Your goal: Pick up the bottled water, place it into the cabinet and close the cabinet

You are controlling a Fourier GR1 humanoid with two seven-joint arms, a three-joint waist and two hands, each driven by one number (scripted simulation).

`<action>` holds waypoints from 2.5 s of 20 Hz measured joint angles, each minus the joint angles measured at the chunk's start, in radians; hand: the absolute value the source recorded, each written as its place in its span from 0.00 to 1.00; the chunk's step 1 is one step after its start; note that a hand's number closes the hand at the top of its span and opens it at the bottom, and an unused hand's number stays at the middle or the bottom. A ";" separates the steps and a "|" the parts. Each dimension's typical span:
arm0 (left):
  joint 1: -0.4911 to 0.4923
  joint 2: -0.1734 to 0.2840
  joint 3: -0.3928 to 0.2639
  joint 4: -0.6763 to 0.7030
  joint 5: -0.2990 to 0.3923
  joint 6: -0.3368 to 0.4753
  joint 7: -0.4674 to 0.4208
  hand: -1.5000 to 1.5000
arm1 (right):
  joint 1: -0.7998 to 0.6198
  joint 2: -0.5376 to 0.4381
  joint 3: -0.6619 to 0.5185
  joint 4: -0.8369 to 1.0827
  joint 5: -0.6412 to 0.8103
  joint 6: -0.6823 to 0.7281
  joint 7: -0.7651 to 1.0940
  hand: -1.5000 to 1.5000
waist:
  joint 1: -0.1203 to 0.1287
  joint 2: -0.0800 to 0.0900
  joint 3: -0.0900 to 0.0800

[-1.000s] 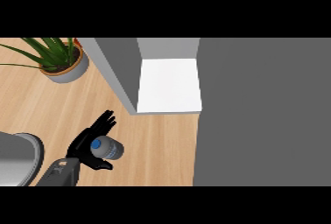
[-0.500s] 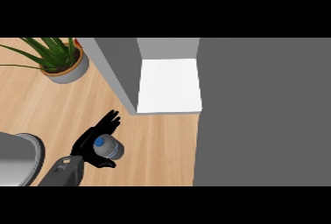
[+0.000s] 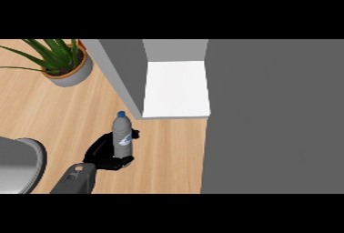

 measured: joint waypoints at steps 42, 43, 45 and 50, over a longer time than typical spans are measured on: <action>0.262 -0.102 0.082 -0.660 0.444 0.267 0.300 1.00 | 0.006 -0.015 0.027 0.026 0.003 -0.022 -0.031 0.00 | 0.020 -0.004 -0.004; 0.274 -0.108 0.060 -0.707 0.453 0.290 0.319 1.00 | 0.006 -0.013 0.031 0.036 0.005 -0.022 -0.040 0.00 | 0.020 -0.004 -0.004; 0.291 -0.115 0.010 -0.784 0.461 0.343 0.343 1.00 | 0.003 -0.010 0.043 0.044 0.015 -0.027 -0.042 0.00 | 0.019 -0.004 -0.004; 0.263 -0.125 -0.124 -0.905 0.473 0.518 0.372 1.00 | 0.006 -0.016 0.053 0.015 0.007 -0.041 -0.014 0.00 | 0.015 -0.003 -0.005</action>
